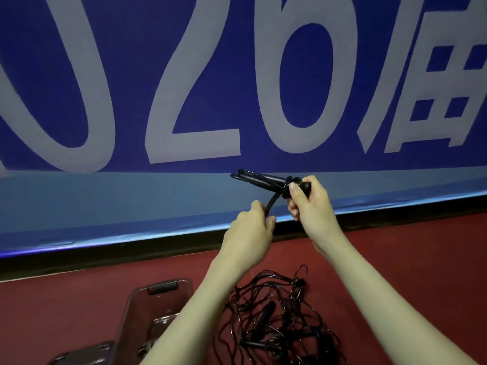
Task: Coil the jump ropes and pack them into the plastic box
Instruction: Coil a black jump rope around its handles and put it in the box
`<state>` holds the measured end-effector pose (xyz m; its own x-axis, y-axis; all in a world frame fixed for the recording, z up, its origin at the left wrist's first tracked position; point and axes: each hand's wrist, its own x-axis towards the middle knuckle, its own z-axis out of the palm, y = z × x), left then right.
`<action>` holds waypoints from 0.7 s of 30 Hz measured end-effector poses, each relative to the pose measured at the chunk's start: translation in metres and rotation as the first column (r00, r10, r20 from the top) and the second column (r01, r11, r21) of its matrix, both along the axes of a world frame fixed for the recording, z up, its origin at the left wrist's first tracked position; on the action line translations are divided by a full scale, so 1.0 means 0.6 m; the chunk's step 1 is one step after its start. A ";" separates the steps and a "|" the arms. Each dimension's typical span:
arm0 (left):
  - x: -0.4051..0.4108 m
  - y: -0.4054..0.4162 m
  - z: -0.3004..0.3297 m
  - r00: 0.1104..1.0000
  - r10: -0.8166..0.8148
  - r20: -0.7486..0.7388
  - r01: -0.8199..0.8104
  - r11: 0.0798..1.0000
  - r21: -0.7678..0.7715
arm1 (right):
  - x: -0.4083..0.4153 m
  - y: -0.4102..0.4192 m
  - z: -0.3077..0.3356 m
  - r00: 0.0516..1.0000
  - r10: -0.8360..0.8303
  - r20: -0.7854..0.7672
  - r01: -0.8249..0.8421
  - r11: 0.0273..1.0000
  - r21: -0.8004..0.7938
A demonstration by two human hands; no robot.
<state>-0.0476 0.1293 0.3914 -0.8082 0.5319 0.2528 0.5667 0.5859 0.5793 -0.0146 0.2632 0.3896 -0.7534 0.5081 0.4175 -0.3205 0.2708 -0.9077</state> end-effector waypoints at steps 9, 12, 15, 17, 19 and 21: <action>-0.007 -0.003 -0.025 0.992 -0.121 -0.044 0.114 0.986 -0.122 | -0.019 -0.005 -0.050 0.993 -0.110 0.046 0.111 0.994 -0.023; 0.005 -0.004 -0.028 0.983 -0.179 -0.041 0.174 0.978 -0.111 | -0.010 -0.008 -0.049 0.994 -0.094 0.060 0.097 0.994 -0.055; 0.014 -0.014 -0.010 0.979 -0.192 -0.069 0.186 0.979 -0.084 | 0.010 -0.015 -0.030 0.992 -0.109 0.063 0.106 0.993 0.042; 0.029 -0.027 0.011 0.975 -0.201 -0.092 0.194 0.978 -0.080 | 0.033 -0.026 -0.011 0.987 -0.140 0.077 0.125 0.977 0.174; 0.039 -0.037 0.030 0.969 -0.219 -0.112 0.208 0.973 -0.100 | 0.049 -0.033 0.004 0.988 -0.140 0.066 0.120 0.961 0.249; 0.052 -0.049 0.049 0.962 -0.224 -0.157 0.206 0.971 -0.120 | 0.071 -0.037 0.021 0.989 -0.131 0.067 0.103 0.943 0.318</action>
